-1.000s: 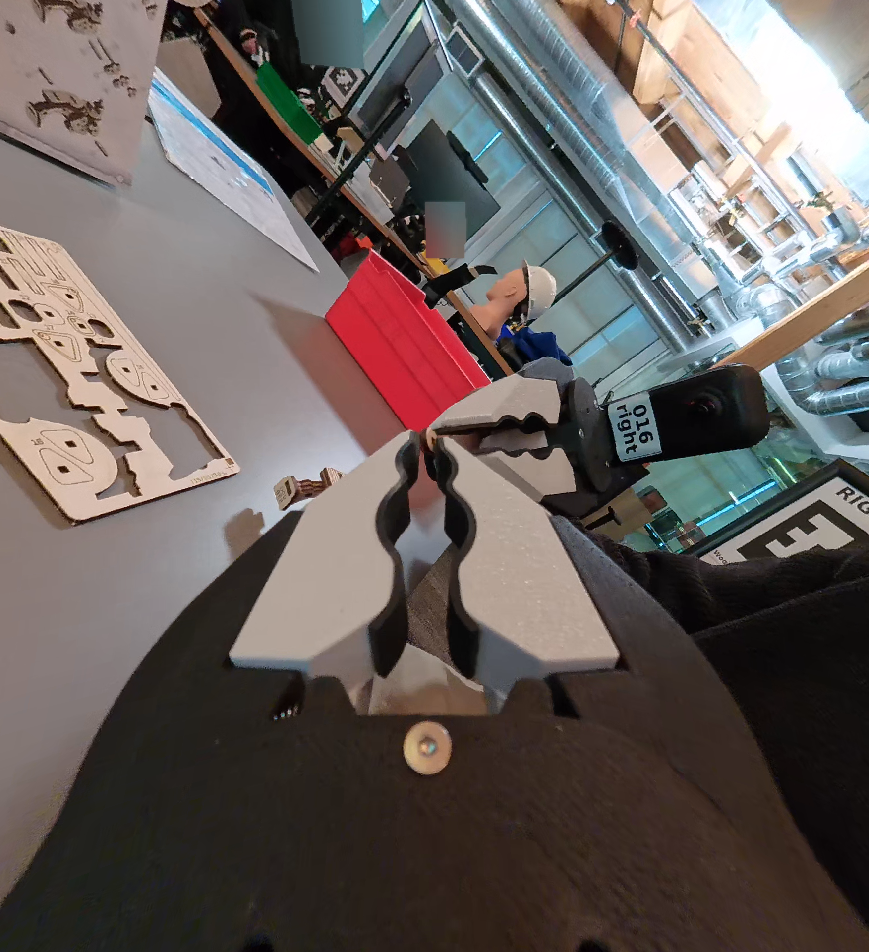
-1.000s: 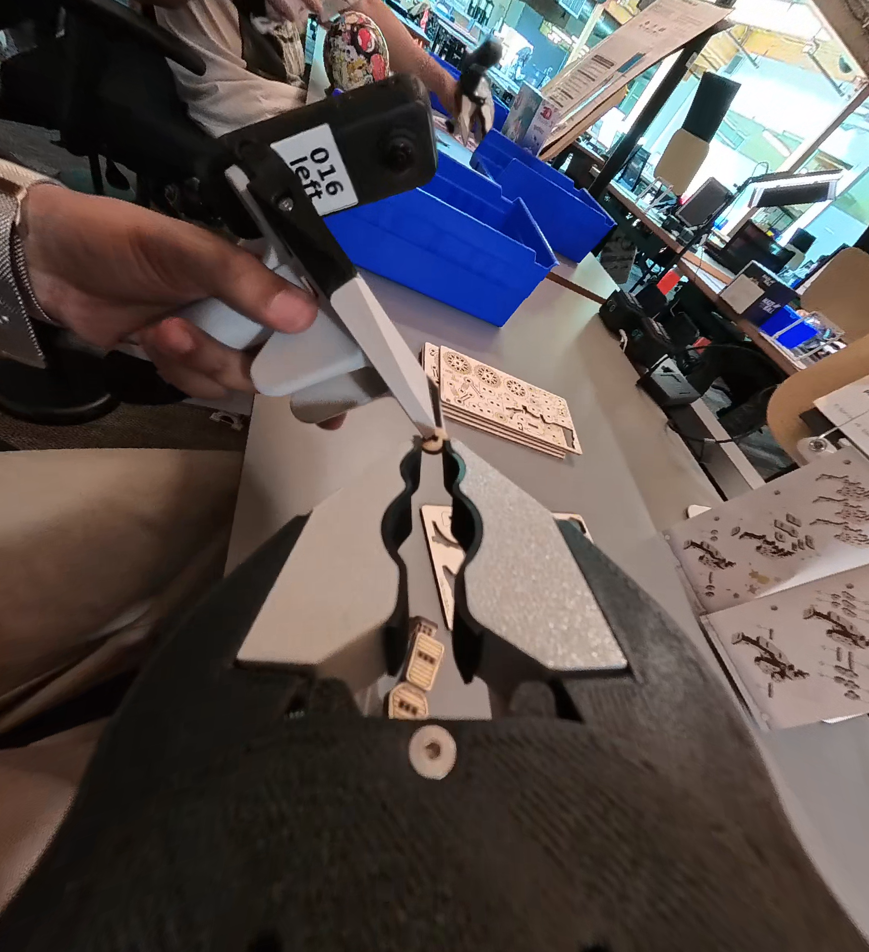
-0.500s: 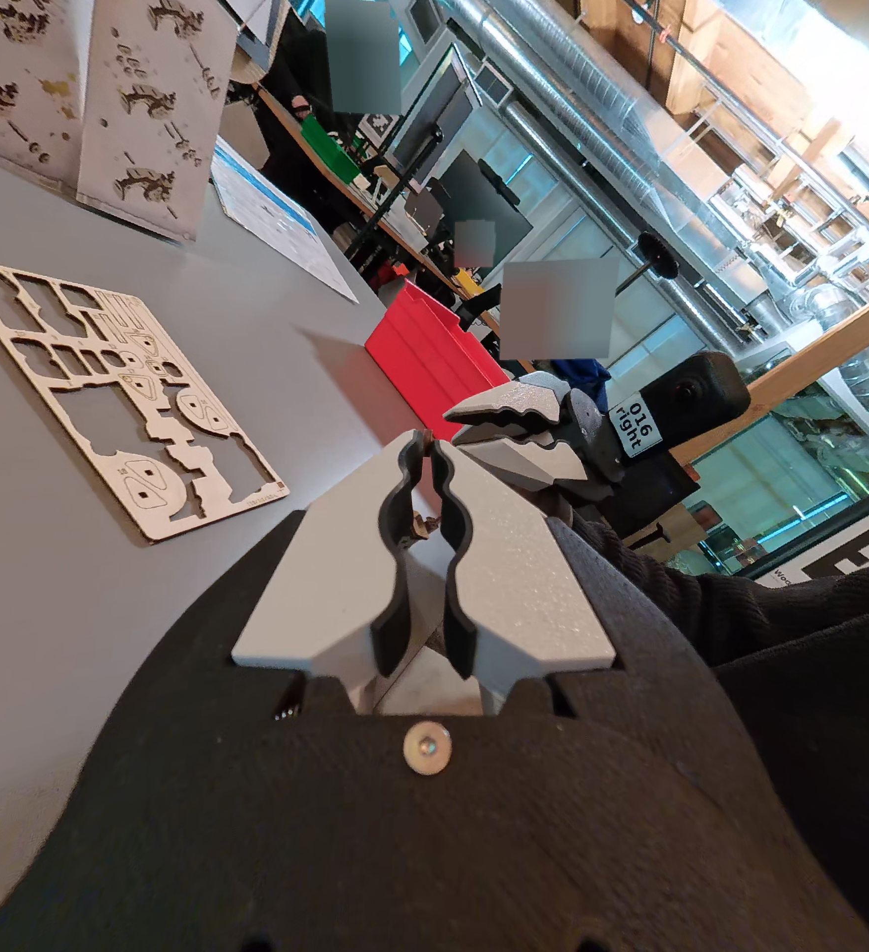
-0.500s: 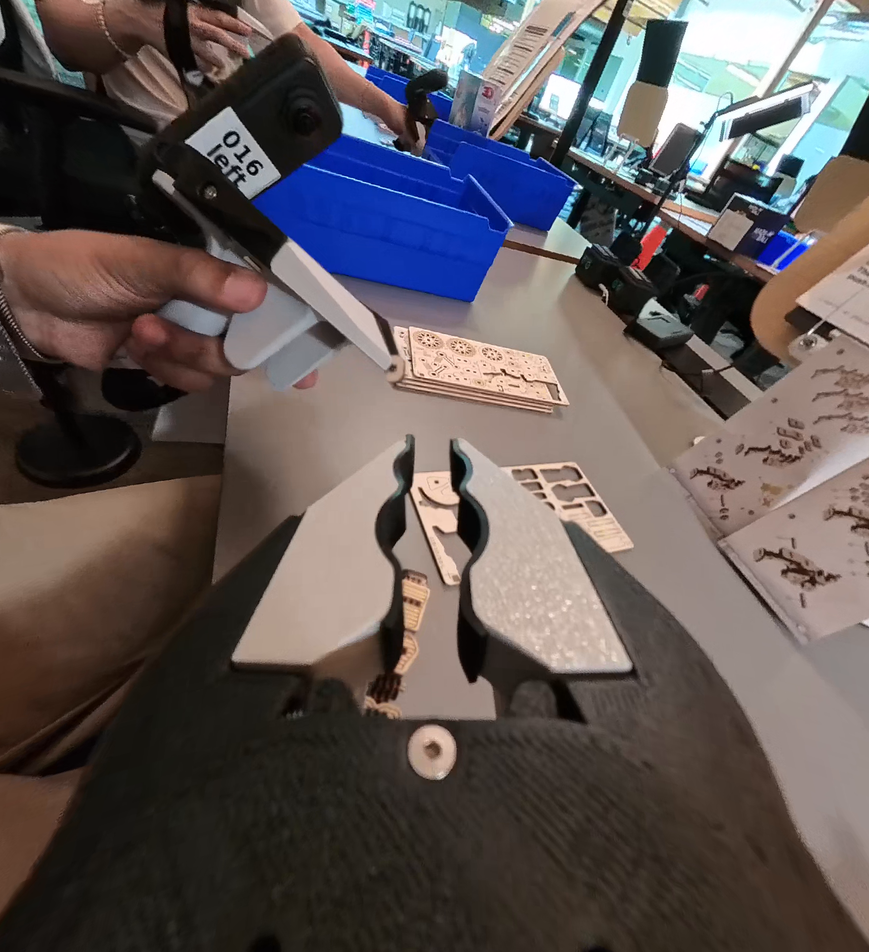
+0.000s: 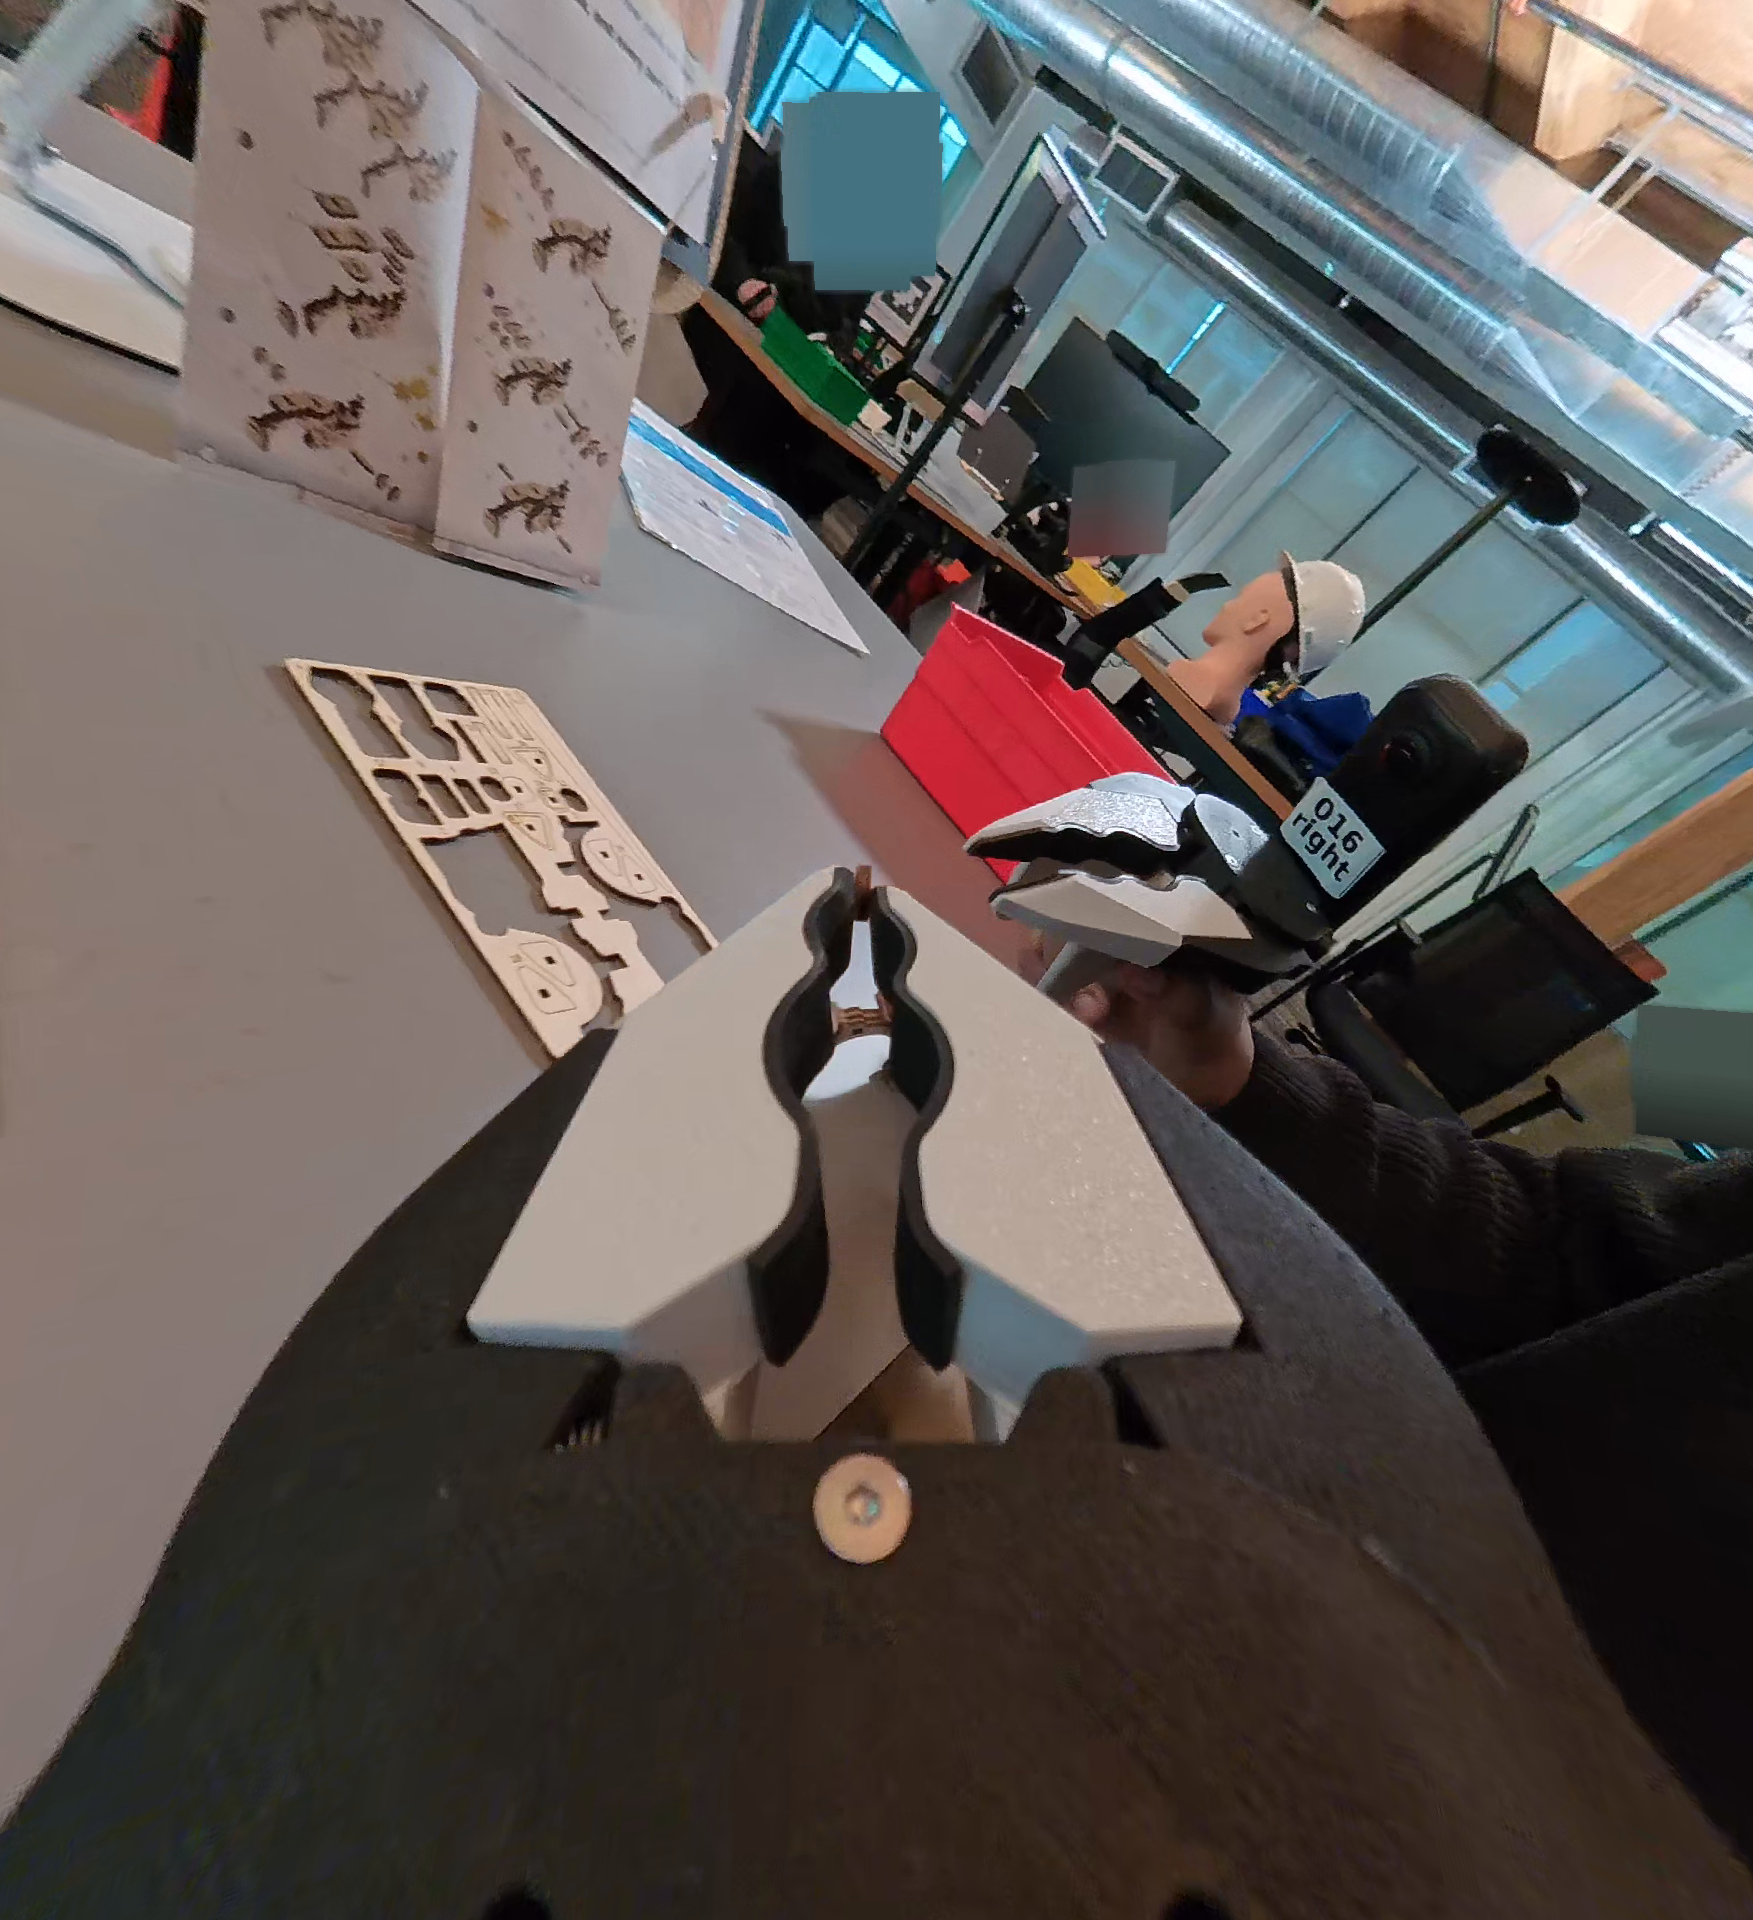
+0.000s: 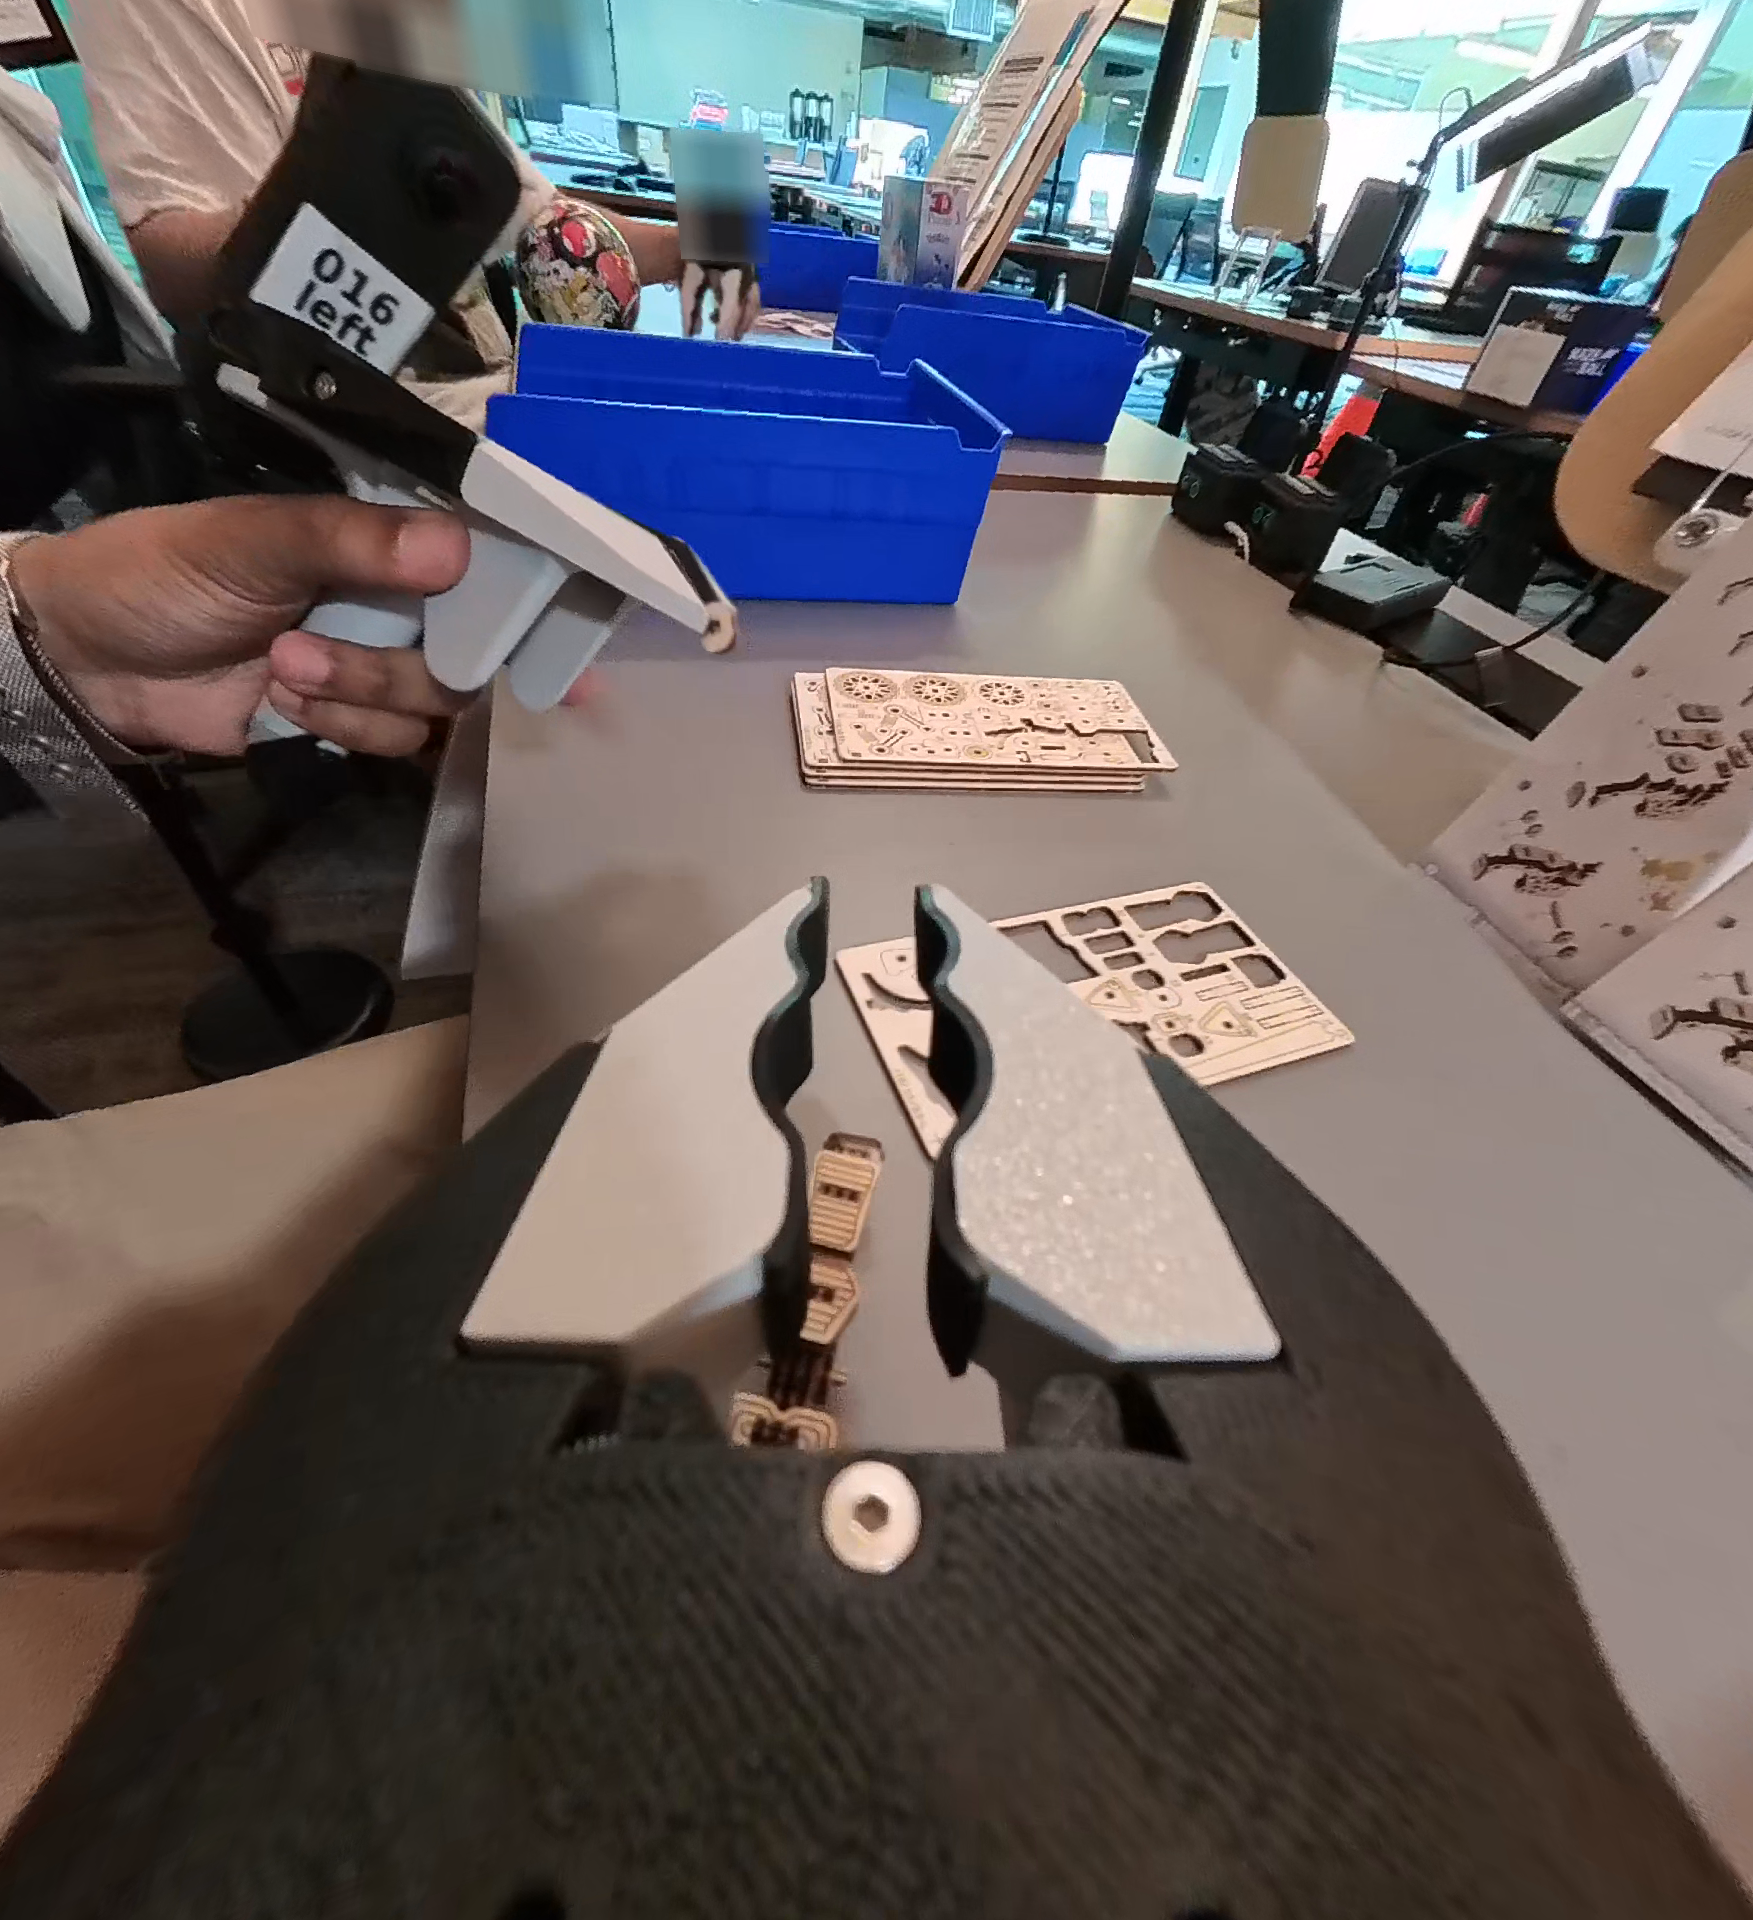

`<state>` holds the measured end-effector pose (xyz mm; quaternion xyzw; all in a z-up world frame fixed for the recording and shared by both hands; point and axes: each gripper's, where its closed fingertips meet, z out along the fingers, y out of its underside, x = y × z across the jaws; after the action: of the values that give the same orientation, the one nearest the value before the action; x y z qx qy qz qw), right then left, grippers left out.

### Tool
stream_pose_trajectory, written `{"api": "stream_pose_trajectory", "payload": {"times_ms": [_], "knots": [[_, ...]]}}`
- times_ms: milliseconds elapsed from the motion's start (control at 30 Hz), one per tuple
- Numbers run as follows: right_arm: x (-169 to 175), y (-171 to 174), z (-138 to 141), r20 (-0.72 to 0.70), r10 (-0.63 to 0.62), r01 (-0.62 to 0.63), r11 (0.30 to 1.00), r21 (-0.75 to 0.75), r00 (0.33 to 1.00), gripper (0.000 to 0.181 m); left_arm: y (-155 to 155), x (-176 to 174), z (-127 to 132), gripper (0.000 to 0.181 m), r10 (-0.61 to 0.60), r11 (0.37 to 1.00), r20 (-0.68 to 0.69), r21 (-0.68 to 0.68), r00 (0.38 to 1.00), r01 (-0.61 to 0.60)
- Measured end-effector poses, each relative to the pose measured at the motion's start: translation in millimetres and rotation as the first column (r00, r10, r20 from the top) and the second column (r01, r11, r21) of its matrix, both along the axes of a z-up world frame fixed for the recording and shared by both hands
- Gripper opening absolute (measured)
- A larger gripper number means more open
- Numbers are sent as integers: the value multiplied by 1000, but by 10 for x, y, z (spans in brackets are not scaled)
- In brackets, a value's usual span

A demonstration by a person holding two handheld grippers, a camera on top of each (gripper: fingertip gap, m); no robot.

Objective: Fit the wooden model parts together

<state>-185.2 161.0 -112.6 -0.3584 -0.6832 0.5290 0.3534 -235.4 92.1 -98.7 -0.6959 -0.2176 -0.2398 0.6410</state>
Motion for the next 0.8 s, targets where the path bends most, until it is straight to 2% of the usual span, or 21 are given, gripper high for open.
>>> {"api": "stream_pose_trajectory", "payload": {"times_ms": [133, 267, 500, 600, 733, 800], "knots": [[-38, 58, 8, 2, -4, 4, 999, -35, 1000, 15, -137, -94, 4, 1, 41, 998, -32, -44, 999, -42], [-68, 92, 22, 6, -2, 3, 998, -67, 1000, 16, -364, -263, -19, 1, 104, 980, -123, -159, 987, -123], [-47, 55, 4, 31, 19, -16, 996, -85, 999, 16, -845, -524, -86, 1, 192, 897, -236, -351, 953, -268], [-31, 25, -15, 41, 32, -28, 996, -85, 999, 17, -1015, -656, -194, 1, 220, 814, -346, -450, 912, -367], [-14, -11, -43, 51, 43, -38, 996, -85, 998, 16, -1226, -823, -278, 1, 176, 646, -552, -560, 815, -518], [-10, -31, -44, 53, 50, -45, 995, -92, 997, 17, -1237, -825, -296, 1, 136, 611, -594, -580, 793, -539]]}}
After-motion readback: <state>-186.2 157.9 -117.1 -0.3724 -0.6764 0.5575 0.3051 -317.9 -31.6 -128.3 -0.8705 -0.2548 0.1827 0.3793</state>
